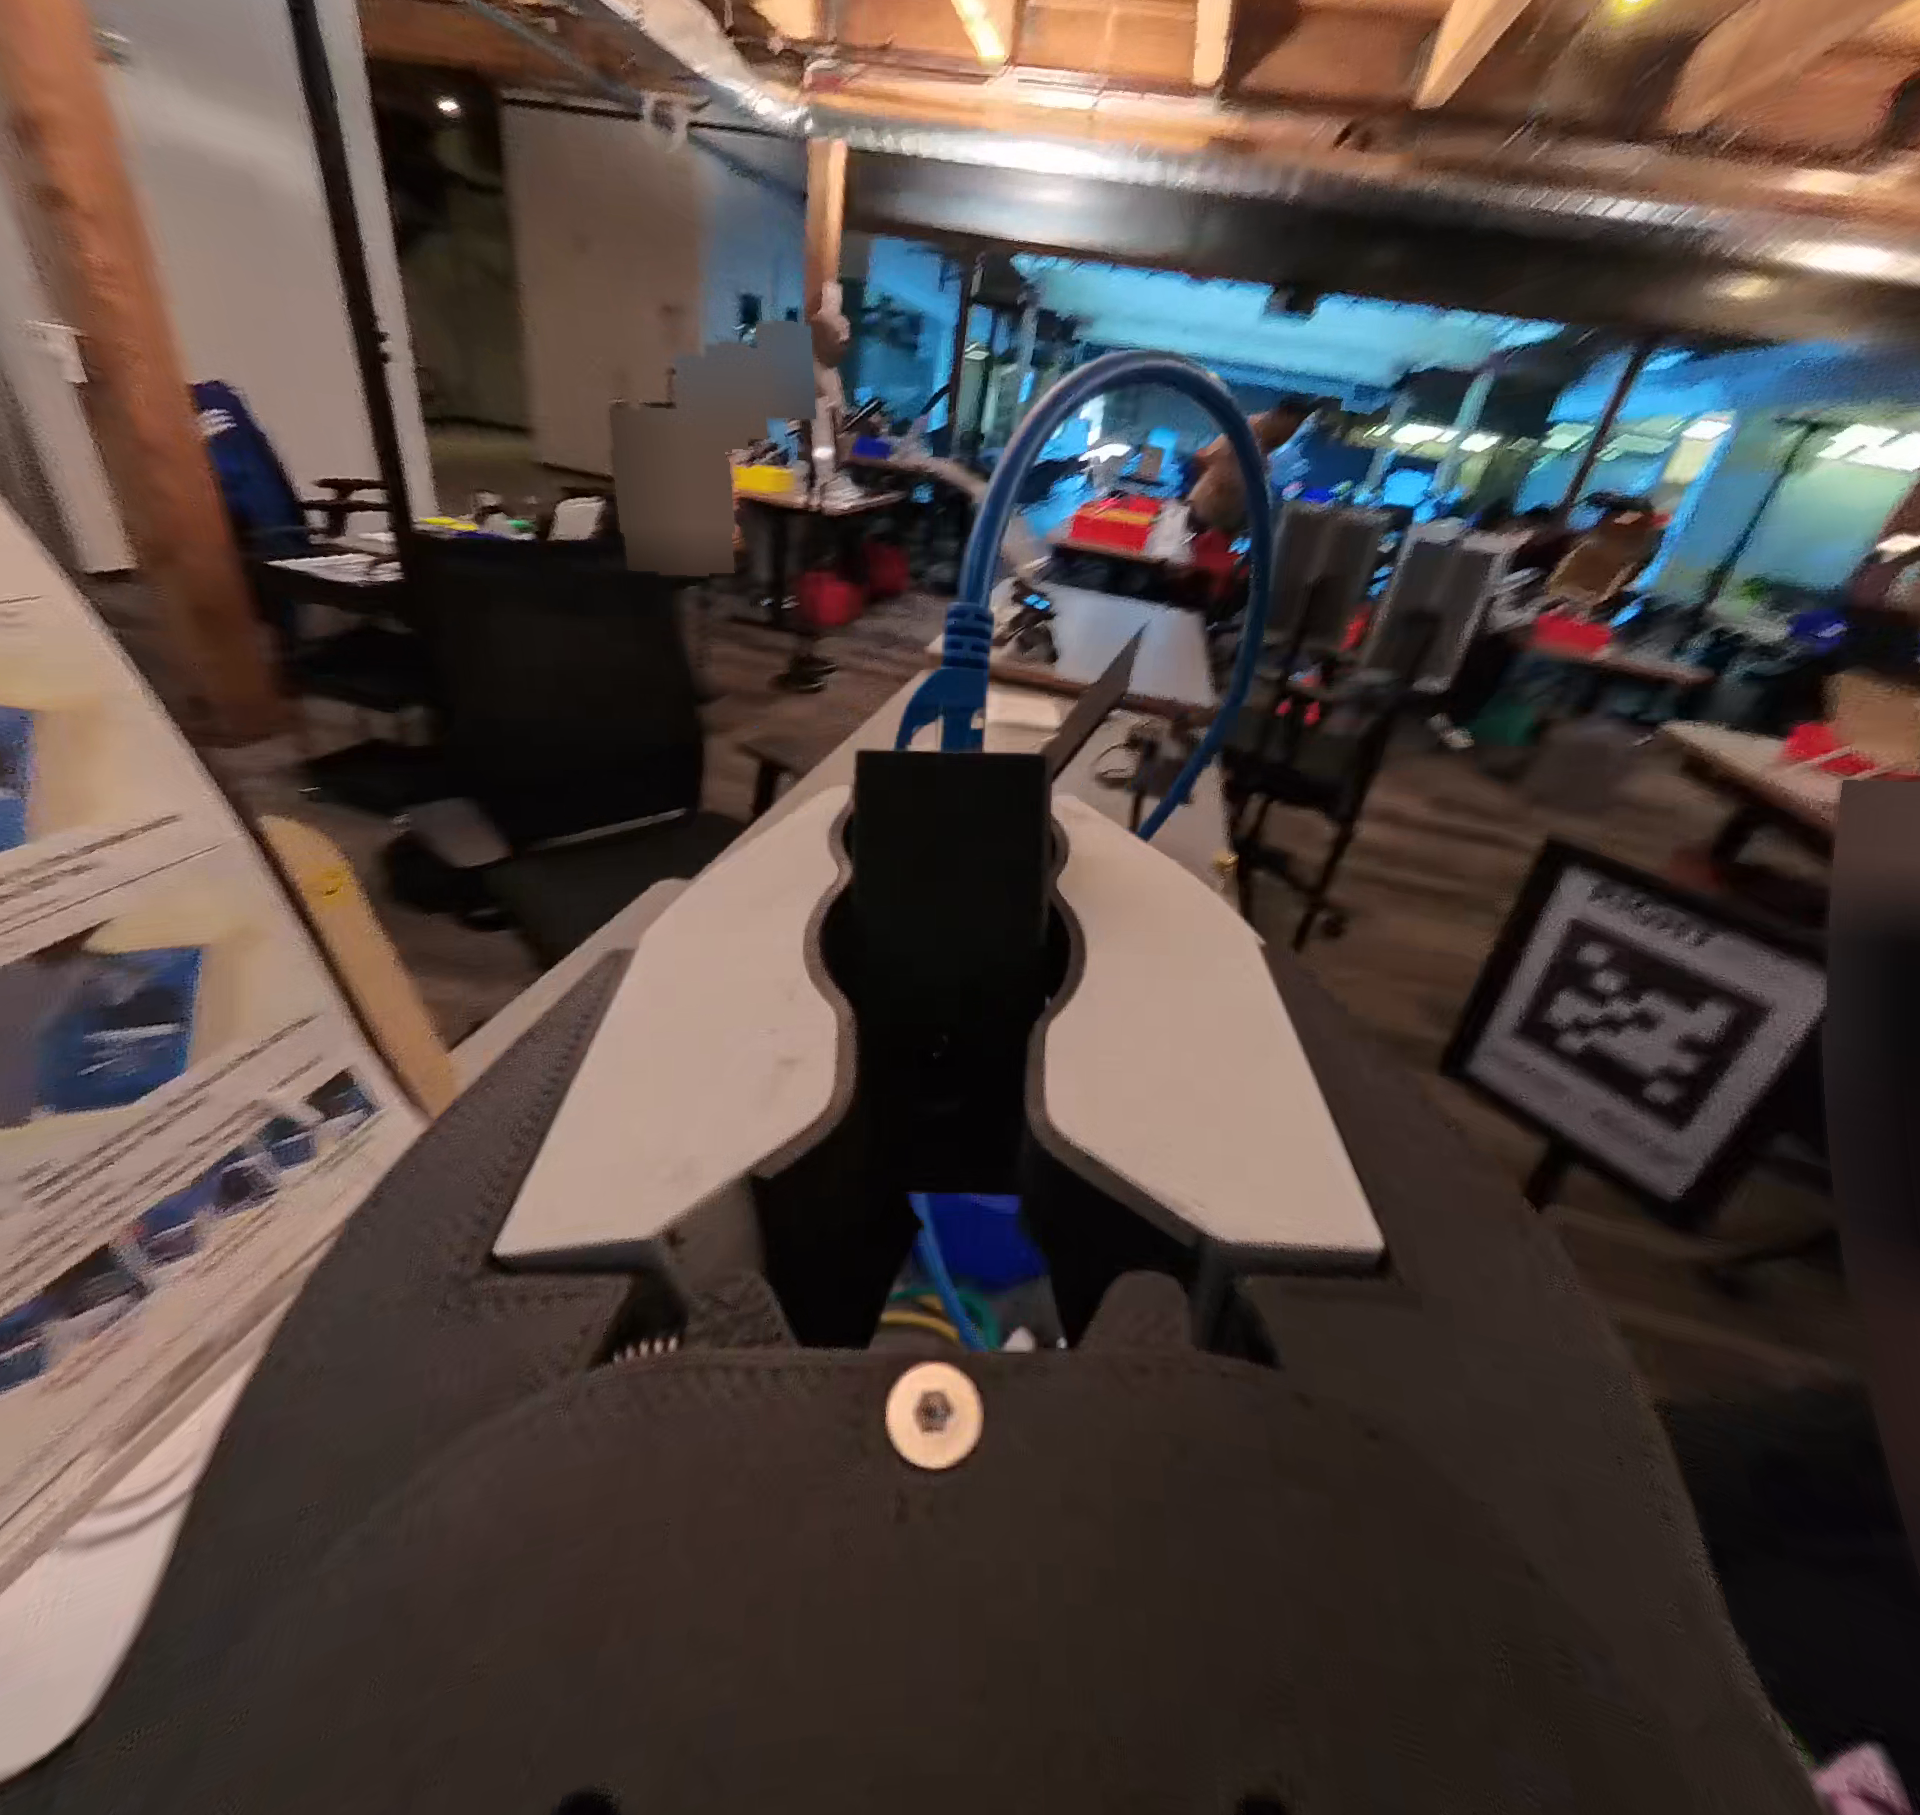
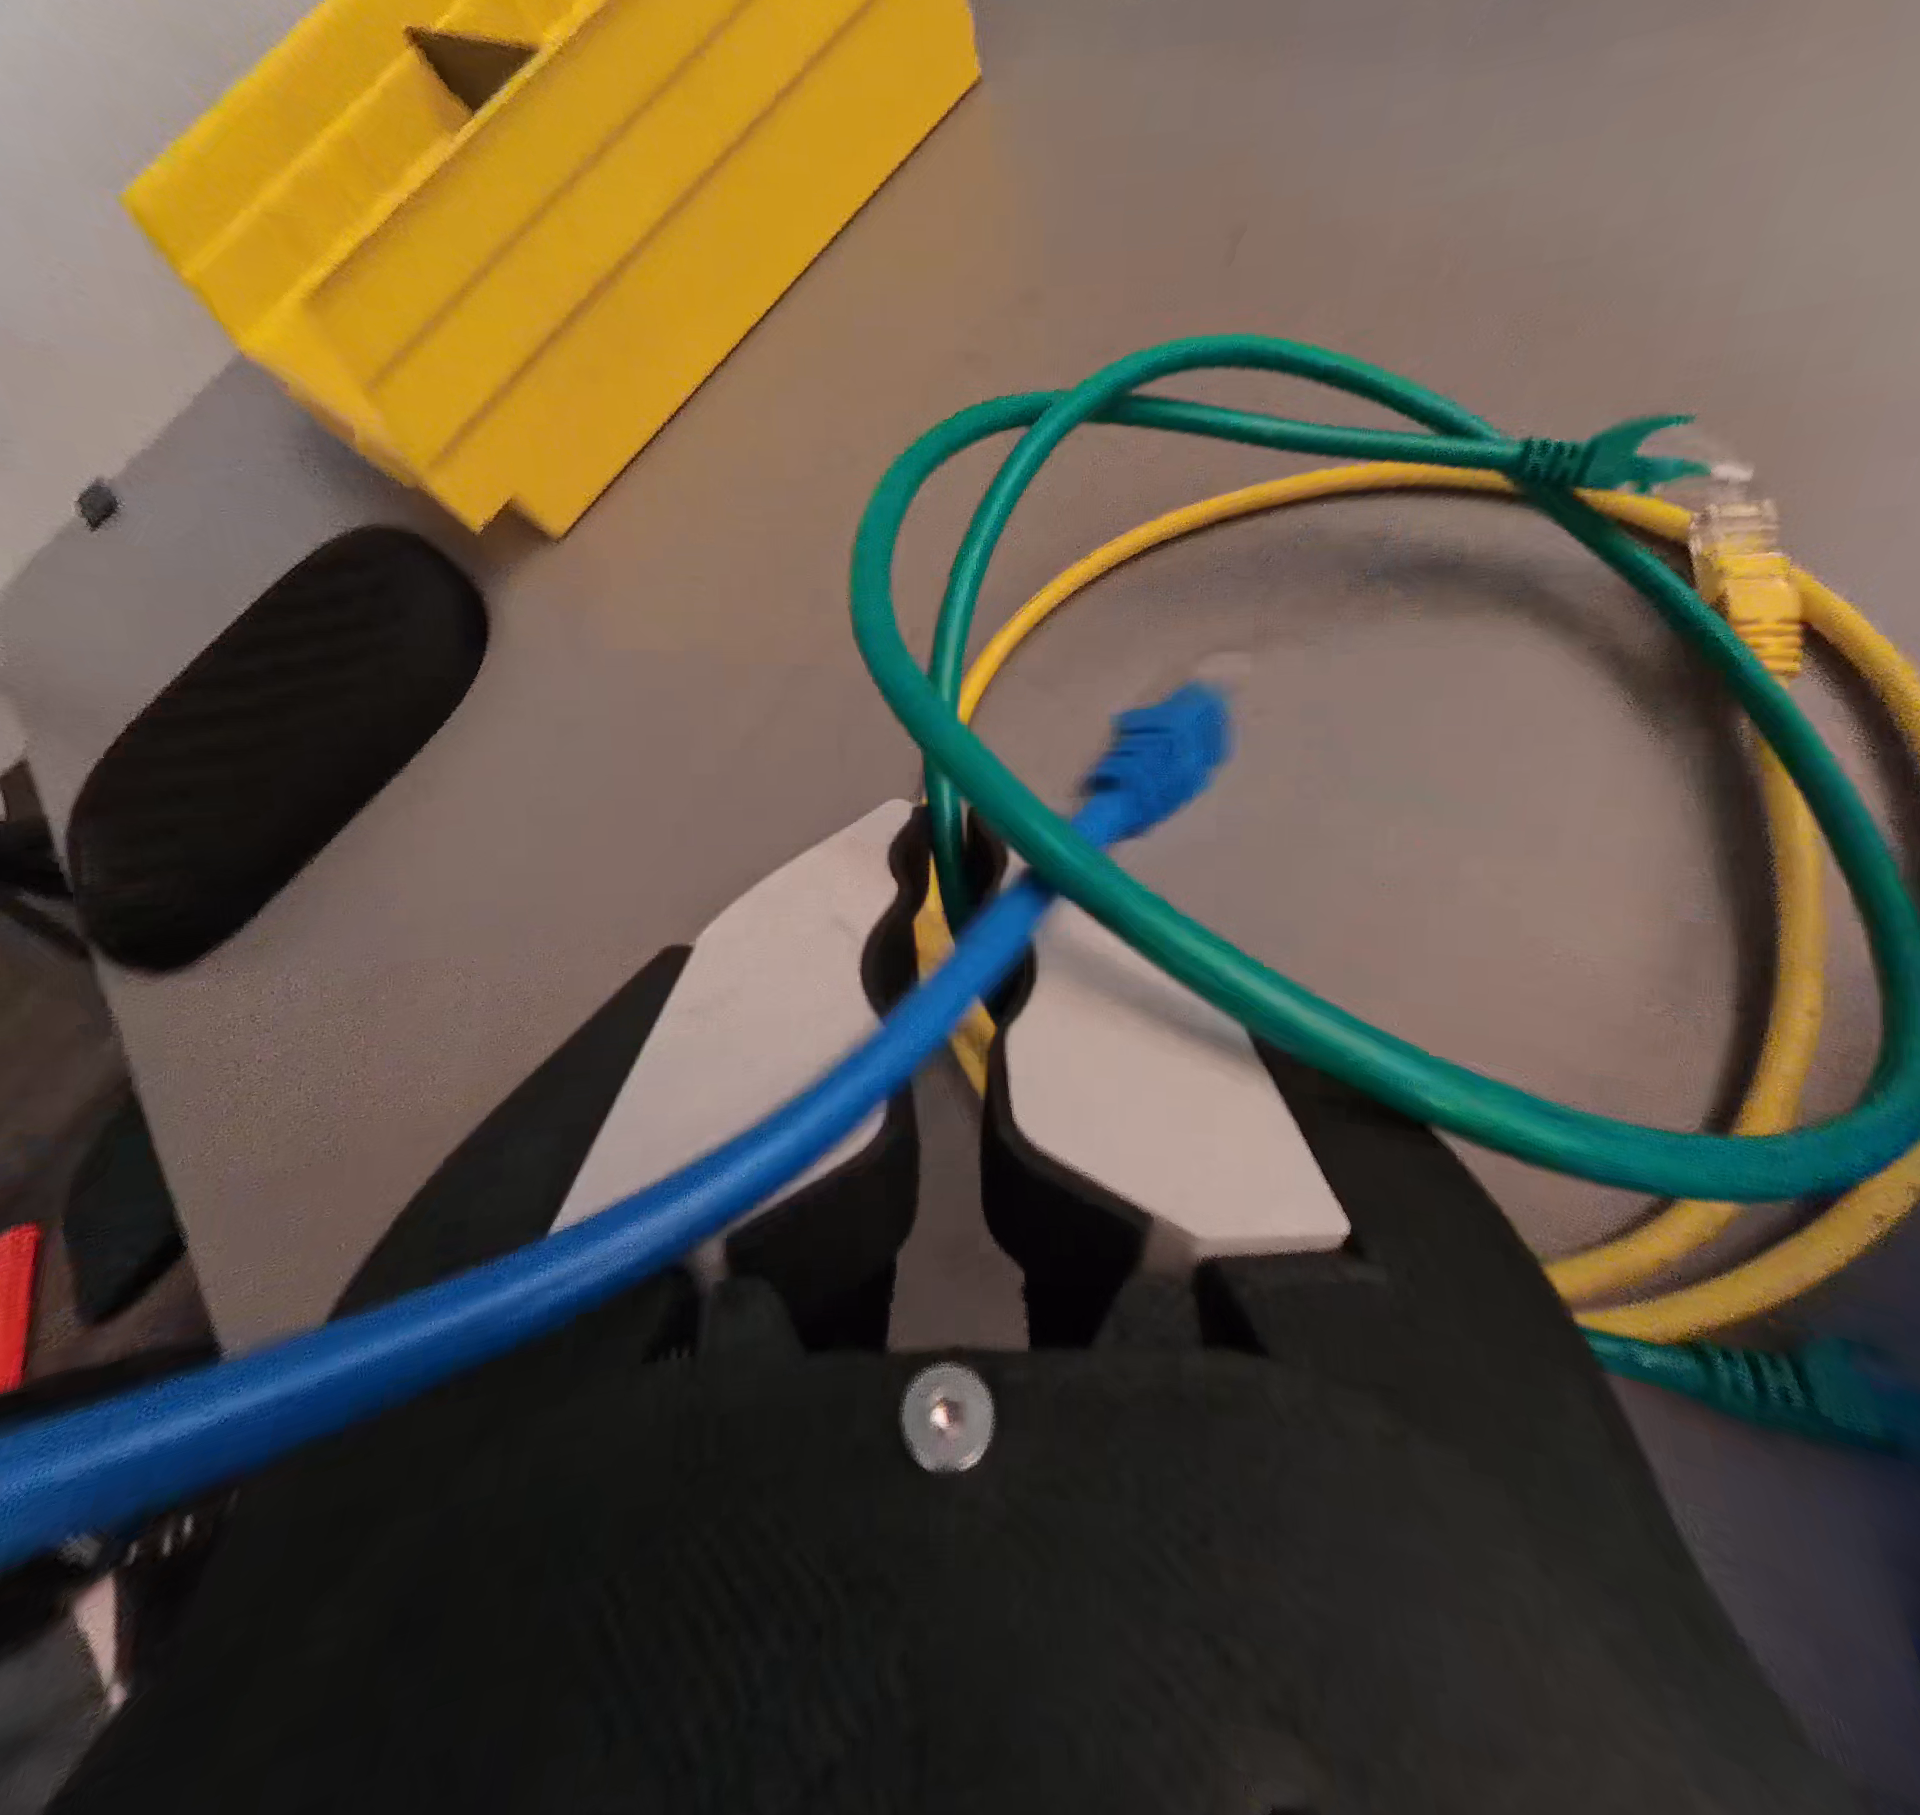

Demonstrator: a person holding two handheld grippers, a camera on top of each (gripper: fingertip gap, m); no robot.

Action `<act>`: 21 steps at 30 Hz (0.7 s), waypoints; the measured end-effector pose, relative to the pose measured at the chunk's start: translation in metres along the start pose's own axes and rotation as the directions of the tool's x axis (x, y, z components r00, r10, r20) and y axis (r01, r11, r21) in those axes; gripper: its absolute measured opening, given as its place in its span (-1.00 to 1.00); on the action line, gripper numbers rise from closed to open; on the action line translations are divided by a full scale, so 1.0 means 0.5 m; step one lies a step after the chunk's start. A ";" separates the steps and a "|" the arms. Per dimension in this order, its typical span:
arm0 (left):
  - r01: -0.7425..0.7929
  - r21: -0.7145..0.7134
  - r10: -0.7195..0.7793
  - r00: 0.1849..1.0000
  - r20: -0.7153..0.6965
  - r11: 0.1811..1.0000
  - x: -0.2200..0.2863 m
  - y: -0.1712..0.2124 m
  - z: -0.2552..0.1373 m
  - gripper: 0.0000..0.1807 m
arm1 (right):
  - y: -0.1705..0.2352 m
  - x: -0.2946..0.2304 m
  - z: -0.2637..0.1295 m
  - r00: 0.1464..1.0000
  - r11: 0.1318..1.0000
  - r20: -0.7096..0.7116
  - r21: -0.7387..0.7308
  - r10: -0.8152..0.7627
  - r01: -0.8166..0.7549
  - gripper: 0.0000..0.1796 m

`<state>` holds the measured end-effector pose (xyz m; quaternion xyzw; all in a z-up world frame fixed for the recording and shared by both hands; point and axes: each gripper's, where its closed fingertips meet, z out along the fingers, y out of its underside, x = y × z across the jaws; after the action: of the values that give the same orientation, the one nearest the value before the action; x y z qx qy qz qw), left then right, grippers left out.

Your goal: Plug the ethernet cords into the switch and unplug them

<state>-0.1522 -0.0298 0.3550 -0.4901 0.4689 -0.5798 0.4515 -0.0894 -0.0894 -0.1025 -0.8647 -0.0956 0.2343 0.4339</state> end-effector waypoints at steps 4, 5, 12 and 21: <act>-0.005 -0.032 0.002 0.998 -0.070 0.999 0.039 -0.039 -0.002 -0.69 | -0.035 0.031 0.020 0.996 0.993 -0.063 0.108 0.058 -0.050 -0.93; -0.032 -0.064 0.029 0.998 -0.053 0.997 0.043 -0.041 -0.008 -0.69 | -0.050 0.033 0.015 0.996 0.985 -0.058 0.162 0.073 -0.063 -0.92; -0.081 -0.323 0.094 0.995 0.025 0.943 0.032 0.067 -0.108 -0.69 | -0.114 0.059 -0.075 0.987 0.885 -0.058 0.453 0.148 -0.106 -0.93; -0.009 -0.382 0.066 0.989 0.136 0.924 -0.041 0.287 -0.193 -0.69 | -0.082 0.047 -0.044 0.994 0.946 -0.043 0.312 0.105 -0.086 -0.93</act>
<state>-0.2363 -0.0217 0.2026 -0.6003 0.5475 -0.4315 0.3920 -0.0564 -0.0715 -0.0664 -0.7961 -0.0027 0.2414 0.5549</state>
